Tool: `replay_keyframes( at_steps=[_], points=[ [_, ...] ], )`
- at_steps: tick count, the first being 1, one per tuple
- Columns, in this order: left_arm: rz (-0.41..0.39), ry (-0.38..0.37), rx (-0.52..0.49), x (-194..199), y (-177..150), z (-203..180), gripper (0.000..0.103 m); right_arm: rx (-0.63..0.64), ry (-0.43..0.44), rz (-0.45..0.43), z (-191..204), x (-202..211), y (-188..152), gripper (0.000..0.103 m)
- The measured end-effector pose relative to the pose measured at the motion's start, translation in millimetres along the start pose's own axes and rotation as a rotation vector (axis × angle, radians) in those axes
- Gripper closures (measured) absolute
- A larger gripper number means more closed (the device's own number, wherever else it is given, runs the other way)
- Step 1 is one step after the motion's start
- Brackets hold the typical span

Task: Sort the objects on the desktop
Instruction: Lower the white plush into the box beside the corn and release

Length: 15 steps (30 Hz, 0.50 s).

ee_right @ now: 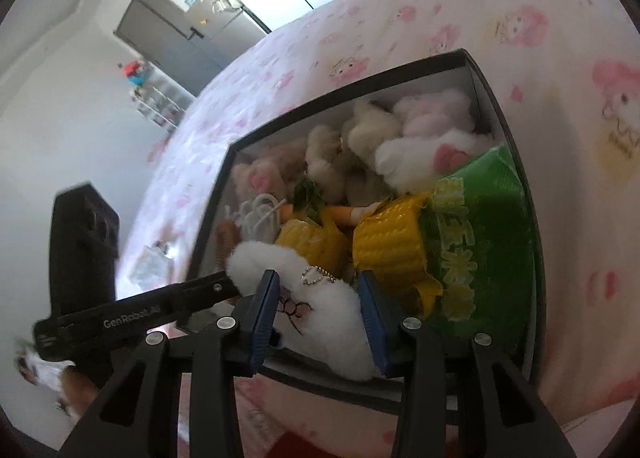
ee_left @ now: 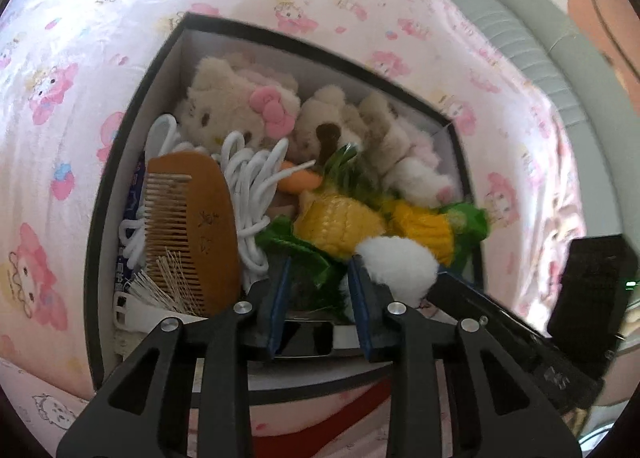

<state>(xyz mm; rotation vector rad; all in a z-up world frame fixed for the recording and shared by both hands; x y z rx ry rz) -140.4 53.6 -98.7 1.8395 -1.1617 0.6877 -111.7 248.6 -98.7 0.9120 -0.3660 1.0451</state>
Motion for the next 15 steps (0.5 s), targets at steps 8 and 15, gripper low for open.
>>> replay_keyframes(
  at_steps=[8,15],
  points=[
    [-0.066,-0.092,-0.008,6,8,-13,0.075,-0.006,-0.138,-0.152,-5,17,8,0.066],
    [-0.041,-0.167,0.022,-11,4,-19,0.075,0.036,-0.224,-0.087,-1,2,3,0.065]
  ],
)
Point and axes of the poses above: each gripper's, at about its wrist camera, not at the fingertips, and x roughly against the way its jaws point, z to its left, y to its top, the point moved 2 cm from there along -x, roughly the way its jaws point, and after that the axes turned 3 degrees about -z, right-handed, at the moved point
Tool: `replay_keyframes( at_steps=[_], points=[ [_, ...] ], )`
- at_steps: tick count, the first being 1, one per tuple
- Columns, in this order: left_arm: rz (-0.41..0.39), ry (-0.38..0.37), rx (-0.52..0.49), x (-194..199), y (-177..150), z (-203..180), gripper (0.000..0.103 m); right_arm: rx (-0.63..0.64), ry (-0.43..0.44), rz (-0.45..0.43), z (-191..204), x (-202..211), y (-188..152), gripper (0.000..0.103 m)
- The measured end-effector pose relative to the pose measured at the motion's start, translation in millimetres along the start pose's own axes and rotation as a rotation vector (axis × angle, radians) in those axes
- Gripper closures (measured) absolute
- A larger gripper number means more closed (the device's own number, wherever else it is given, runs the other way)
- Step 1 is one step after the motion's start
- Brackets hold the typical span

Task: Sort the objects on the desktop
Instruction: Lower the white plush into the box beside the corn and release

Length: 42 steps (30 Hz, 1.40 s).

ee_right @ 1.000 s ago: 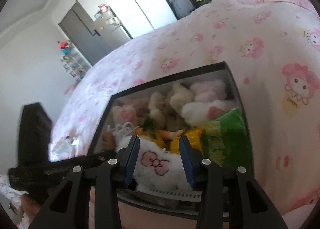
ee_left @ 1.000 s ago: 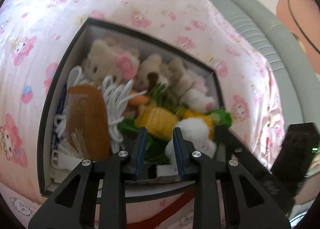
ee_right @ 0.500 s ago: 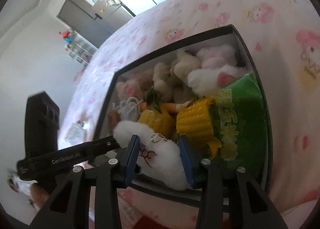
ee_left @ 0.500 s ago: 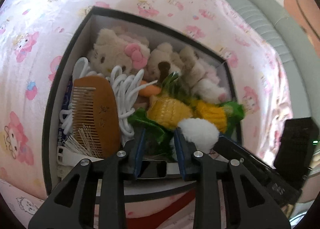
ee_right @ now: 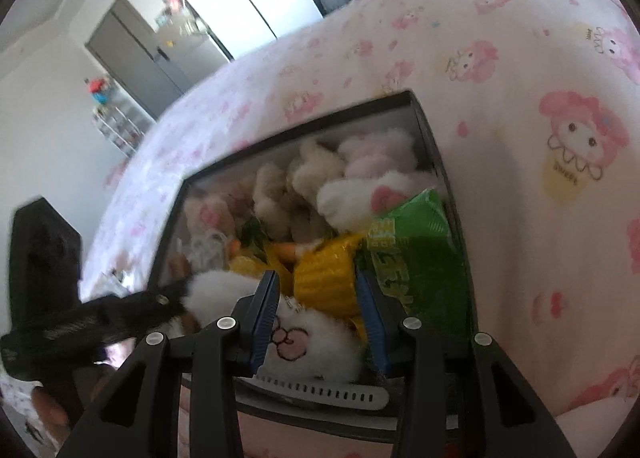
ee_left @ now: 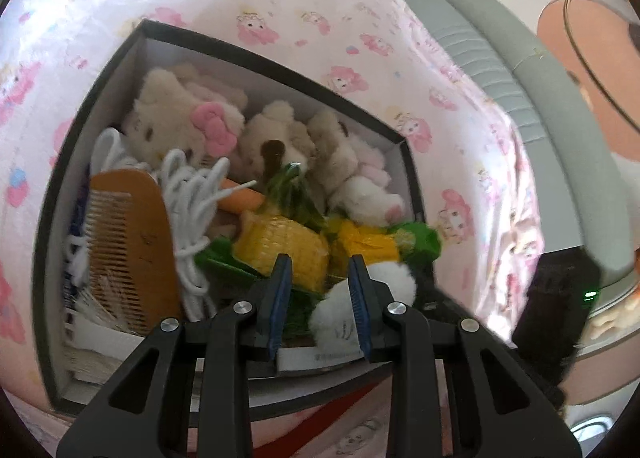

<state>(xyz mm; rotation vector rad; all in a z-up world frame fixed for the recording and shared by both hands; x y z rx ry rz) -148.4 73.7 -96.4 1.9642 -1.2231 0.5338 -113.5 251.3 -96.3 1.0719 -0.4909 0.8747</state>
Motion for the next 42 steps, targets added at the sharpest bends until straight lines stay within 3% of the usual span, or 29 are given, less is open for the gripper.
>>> replay_keyframes(
  at_steps=[5,10,14,15,16,19,23,26,28,31,34,36,40,42],
  points=[
    [-0.041,-0.086,-0.032,15,-2,-13,0.074,0.048,-0.047,0.016,1,-8,-2,0.064],
    [0.005,-0.072,-0.100,13,-8,-26,0.062,-0.026,0.002,-0.040,-12,7,4,0.064],
    [0.073,0.004,-0.125,-9,-13,-23,0.062,-0.048,-0.013,-0.099,-22,26,7,0.064],
    [0.081,-0.005,-0.120,-14,-13,-22,0.064,-0.051,-0.006,-0.084,-22,23,7,0.064],
    [0.081,-0.013,-0.115,-16,-13,-22,0.073,-0.057,0.009,-0.062,-22,20,6,0.064],
    [0.064,-0.005,-0.081,-8,-11,-24,0.081,-0.044,0.059,-0.019,-15,13,2,0.064],
    [0.032,-0.018,0.076,18,-9,-5,0.081,0.018,0.117,-0.039,0,20,0,0.064],
    [0.006,0.096,0.117,32,-10,11,0.080,0.048,0.180,-0.004,12,15,-5,0.064],
    [0.031,0.160,0.118,31,-11,21,0.076,0.075,0.178,0.027,20,8,-10,0.064],
    [0.083,0.165,0.167,23,-14,35,0.062,0.129,0.121,0.078,31,-6,-19,0.064],
    [0.015,0.192,0.145,40,-14,36,0.061,0.154,0.118,0.076,35,-7,-23,0.064],
    [-0.057,0.149,0.103,54,-13,28,0.061,0.160,0.161,0.050,39,0,-23,0.064],
    [-0.057,0.117,-0.003,52,-16,12,0.086,0.174,0.159,0.088,45,-10,-26,0.064],
    [-0.012,0.132,-0.016,39,-18,13,0.091,0.172,0.120,0.126,44,-20,-29,0.065]
  ],
)
Point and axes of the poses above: each gripper's, at about its wrist camera, not at the fingertips, and x roughly against the way its jaws point, z to its left, y to its top, the point moved 2 cm from there along -x, roughly the way its jaws point, and after that the axes turned 3 degrees about -z, right-handed, at the moved point
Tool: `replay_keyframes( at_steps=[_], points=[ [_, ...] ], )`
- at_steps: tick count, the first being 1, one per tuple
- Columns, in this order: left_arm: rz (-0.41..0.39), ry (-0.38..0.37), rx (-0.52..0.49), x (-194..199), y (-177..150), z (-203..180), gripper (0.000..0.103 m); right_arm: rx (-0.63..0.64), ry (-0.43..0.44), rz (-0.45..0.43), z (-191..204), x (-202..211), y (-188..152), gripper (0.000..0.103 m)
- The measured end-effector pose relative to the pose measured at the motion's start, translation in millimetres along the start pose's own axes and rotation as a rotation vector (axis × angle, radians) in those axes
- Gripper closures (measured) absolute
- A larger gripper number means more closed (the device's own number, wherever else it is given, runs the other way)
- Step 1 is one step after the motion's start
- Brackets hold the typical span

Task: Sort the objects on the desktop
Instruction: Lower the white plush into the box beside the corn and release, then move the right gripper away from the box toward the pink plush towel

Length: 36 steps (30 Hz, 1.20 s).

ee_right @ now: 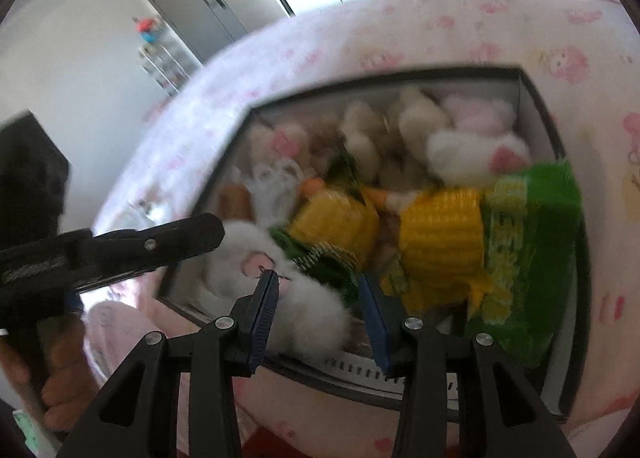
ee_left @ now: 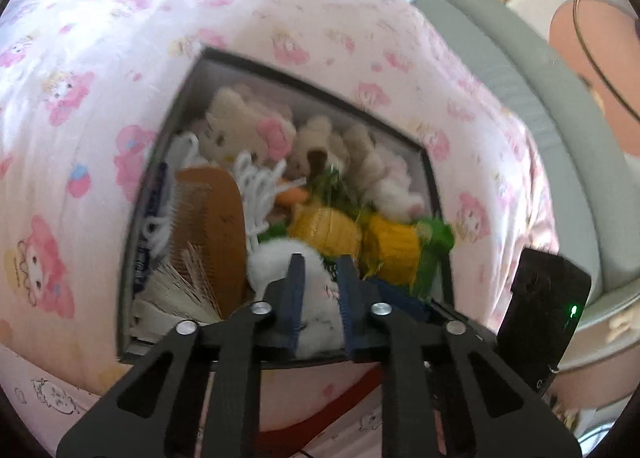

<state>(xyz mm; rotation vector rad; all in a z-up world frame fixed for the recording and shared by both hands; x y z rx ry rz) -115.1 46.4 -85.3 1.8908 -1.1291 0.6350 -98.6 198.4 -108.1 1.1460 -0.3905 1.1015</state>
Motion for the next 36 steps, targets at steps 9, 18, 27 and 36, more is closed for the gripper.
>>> replay_keyframes(
  at_steps=[9,18,27,36],
  points=[
    [0.019,0.023,0.046,-17,-3,18,0.092,-0.030,0.038,0.023,-2,-3,2,0.064],
    [-0.095,0.015,-0.069,40,-8,-9,0.058,-0.069,-0.137,-0.109,13,56,7,0.057],
    [-0.208,0.065,-0.214,104,-24,-44,0.046,-0.020,-0.272,-0.227,56,106,5,0.036],
    [-0.224,0.073,-0.276,139,-43,-46,0.046,0.007,-0.321,-0.257,87,127,-16,0.035]
  ],
)
Point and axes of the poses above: each gripper's, at about its wrist camera, not at the fingertips, and x roughly against the way its jaws point, z to its left, y to its top, the point moved 2 cm from there along -x, roughly the way its jaws point, and after that the axes turned 3 degrees about -z, right-handed, at the moved point
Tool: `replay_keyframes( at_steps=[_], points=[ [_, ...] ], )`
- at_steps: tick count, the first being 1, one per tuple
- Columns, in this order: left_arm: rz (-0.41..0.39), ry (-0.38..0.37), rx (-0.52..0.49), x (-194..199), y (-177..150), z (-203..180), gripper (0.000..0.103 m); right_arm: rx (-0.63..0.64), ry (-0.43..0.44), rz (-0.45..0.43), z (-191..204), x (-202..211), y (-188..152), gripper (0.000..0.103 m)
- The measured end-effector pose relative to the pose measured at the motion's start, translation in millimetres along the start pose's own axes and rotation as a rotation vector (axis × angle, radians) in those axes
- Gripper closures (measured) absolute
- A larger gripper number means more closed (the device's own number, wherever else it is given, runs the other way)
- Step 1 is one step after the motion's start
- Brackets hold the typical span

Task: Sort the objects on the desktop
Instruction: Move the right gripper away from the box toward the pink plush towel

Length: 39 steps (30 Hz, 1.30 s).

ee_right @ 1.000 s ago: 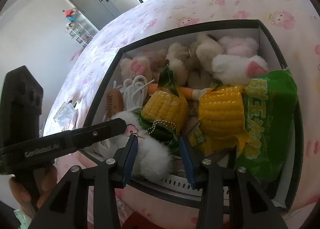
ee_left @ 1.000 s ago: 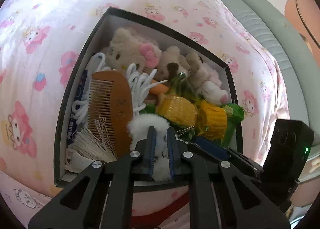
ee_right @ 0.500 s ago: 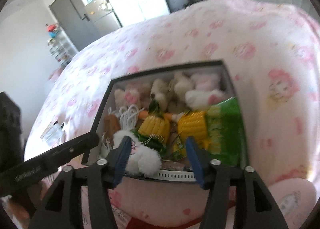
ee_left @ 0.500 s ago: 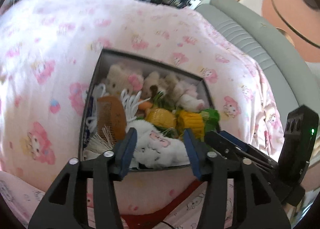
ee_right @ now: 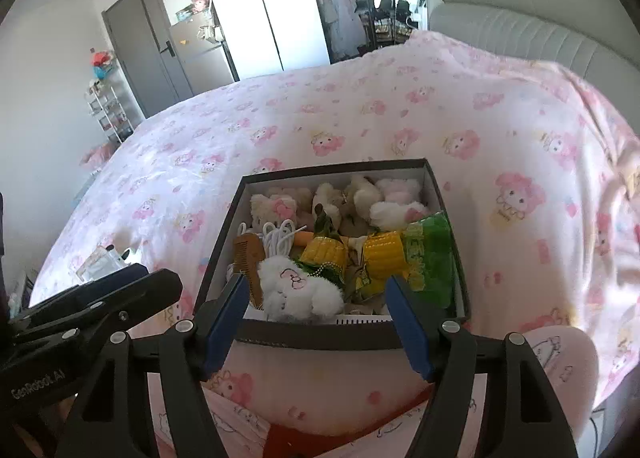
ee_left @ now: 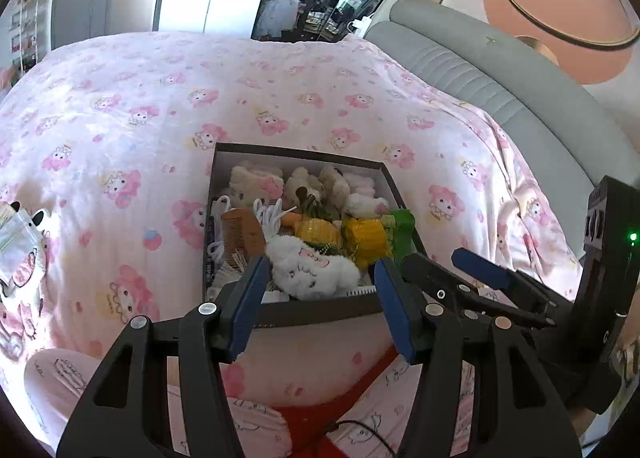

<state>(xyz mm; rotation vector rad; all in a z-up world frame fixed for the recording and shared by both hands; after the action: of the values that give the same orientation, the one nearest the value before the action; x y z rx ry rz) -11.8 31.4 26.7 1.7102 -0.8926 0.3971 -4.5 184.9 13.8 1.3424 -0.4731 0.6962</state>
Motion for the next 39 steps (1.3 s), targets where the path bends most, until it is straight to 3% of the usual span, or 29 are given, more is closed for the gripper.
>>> replay_keyframes(
  at_steps=[4,20,39],
  points=[
    [-0.003,-0.028,0.018,11,-2,4,0.046,0.011,0.000,-0.014,9,9,0,0.035],
    [-0.008,0.025,0.046,31,-10,36,0.046,0.060,0.011,0.013,48,5,-9,0.035],
    [-0.072,0.182,0.227,88,-30,156,0.046,0.263,0.127,0.061,175,-31,-15,0.035]
  ],
)
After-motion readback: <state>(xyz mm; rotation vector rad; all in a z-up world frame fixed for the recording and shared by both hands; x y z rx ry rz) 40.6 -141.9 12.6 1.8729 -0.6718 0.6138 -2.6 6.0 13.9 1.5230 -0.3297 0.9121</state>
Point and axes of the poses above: each gripper's, at about its wrist camera, not at the fingertips, and x roughly against the way its jaws point, z to its left, y to its top, the point moved 2 cm from there along -x, roughly the way its jaws point, and after that the axes turned 3 degrees about -z, right-handed, at the moved point
